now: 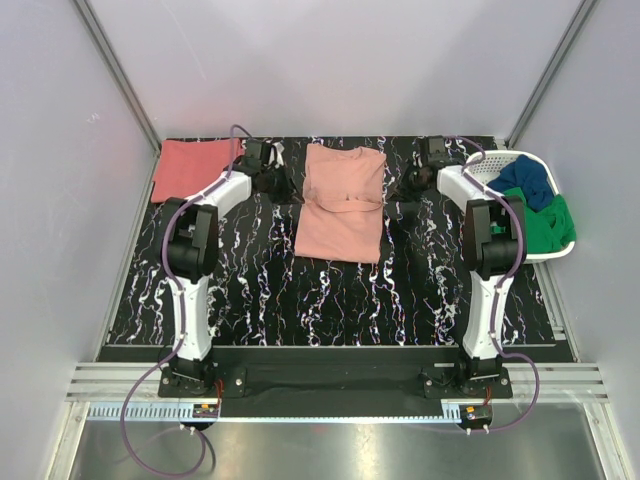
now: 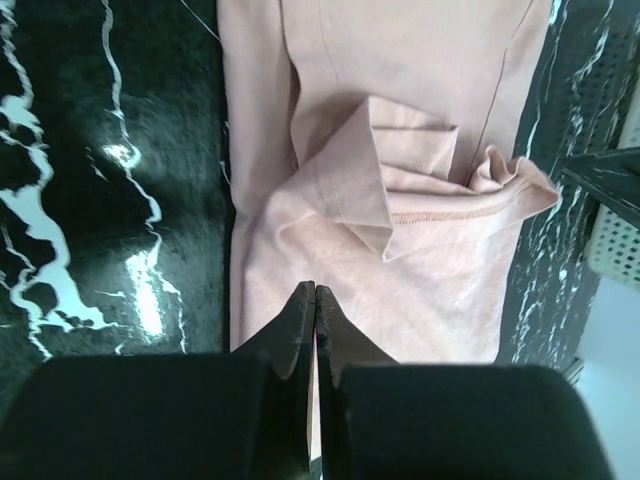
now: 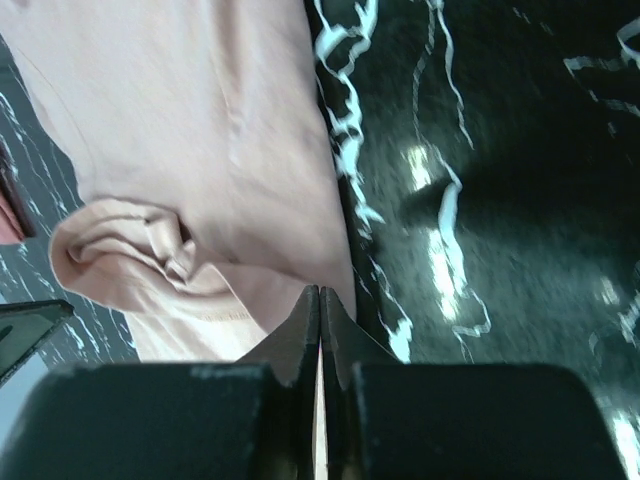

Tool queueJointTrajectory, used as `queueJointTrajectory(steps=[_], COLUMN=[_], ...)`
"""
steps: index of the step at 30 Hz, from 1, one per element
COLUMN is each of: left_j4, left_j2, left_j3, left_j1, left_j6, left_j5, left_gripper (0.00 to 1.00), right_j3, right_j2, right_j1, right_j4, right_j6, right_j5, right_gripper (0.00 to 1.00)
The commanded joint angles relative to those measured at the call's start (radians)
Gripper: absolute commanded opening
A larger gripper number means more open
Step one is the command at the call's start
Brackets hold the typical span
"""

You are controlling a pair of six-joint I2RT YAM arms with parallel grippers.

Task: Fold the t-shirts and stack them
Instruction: Fold the tshirt

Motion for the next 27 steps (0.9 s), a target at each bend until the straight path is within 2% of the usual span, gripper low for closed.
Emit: queueJointTrajectory(steps=[1,5,11,18,27], left_j4=[-0.026,-0.034,-0.044,-0.08,-0.046], left_j2=[0.006,0.015,0.062,0.095,0.118], left_j3=[0.062,0.066,0.111,0.161,0.173], left_j1=[-0.02,-0.043,-0.058,-0.067,-0.072], left_j6=[0.034,0.021,0.001,0.003,-0.025], left_j5=[-0.042,-0.052,-0.064,-0.098,-0.051], left_gripper=[0.0,0.0,0.0,0.0,0.01], right_j3=[-0.046,-0.132,-0.164,-0.149,-0.119], right_j2=[-0.12,-0.163,-0.148,-0.103,-0.068], right_j1=[0.003,0.006,0.026,0.054,0.065], right_j4=[0.002,0.049,0.086,0.123,0.117], right_j6=[-0.034,-0.032,-0.016,0.003,0.014], right_j5=[0.047,0.003,-0.02,-0.042,-0.034], right_gripper=[0.0,0.0,0.0,0.0,0.0])
